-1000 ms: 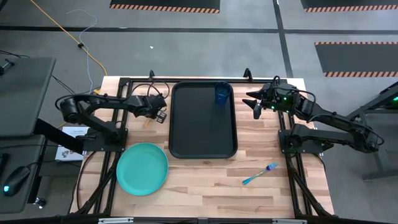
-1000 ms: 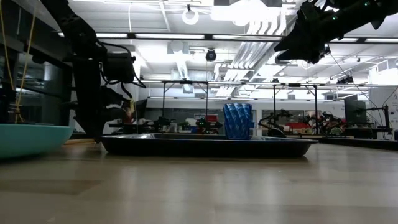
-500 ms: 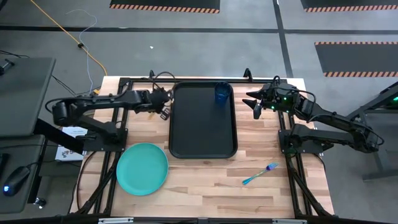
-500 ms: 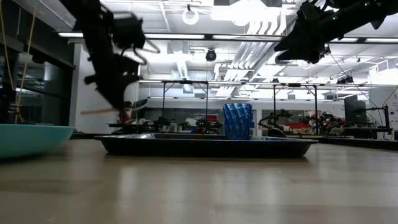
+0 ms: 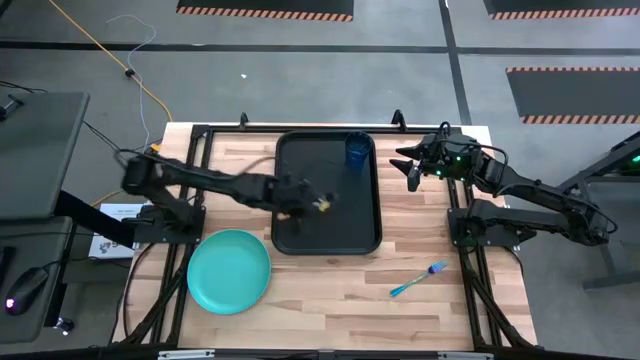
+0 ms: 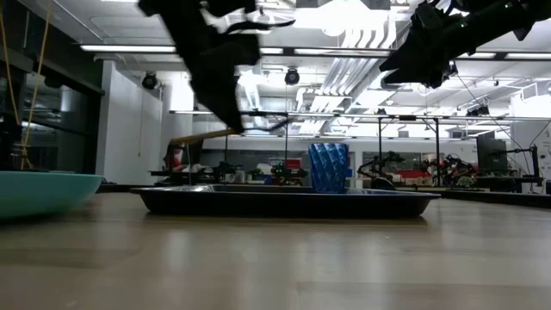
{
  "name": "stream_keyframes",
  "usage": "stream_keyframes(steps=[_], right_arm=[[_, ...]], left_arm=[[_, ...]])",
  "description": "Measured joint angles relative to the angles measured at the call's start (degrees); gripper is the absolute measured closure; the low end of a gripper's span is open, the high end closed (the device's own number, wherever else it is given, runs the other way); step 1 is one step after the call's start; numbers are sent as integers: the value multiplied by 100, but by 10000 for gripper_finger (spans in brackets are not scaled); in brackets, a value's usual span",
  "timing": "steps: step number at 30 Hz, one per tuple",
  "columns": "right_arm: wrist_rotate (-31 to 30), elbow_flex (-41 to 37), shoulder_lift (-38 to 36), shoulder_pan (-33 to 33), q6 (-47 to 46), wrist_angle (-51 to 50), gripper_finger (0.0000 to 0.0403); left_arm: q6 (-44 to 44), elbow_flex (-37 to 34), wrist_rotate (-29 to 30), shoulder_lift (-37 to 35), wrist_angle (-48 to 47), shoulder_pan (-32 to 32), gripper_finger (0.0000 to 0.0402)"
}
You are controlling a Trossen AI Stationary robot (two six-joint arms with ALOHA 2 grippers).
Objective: Pick and place plate/cup/fork/spoon on tray
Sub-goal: Put the yellow spoon on the bottom of the black tray
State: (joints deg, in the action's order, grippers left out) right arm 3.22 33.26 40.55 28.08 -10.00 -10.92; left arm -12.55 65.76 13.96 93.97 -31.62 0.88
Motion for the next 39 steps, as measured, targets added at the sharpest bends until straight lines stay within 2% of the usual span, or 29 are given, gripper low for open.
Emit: stream_keyframes(steps=[7, 13, 18, 33, 39], right_arm=[[0, 0, 1, 2, 0, -37, 203], [0, 0, 1, -1, 0, -126, 203], [0, 0, 1, 0, 0, -133, 203], [0, 0, -1, 1, 0, -131, 203], [0, 0, 0, 0, -2, -131, 203]], left_arm=[[1225, 1380, 5, 1582, -21, 281, 363], [1214, 1575, -123, 2244, -181, 251, 362], [1024, 1575, -447, 2375, -188, 309, 362], [976, 1567, -496, 2375, -143, 444, 361], [974, 1558, -507, 2429, -146, 444, 345]])
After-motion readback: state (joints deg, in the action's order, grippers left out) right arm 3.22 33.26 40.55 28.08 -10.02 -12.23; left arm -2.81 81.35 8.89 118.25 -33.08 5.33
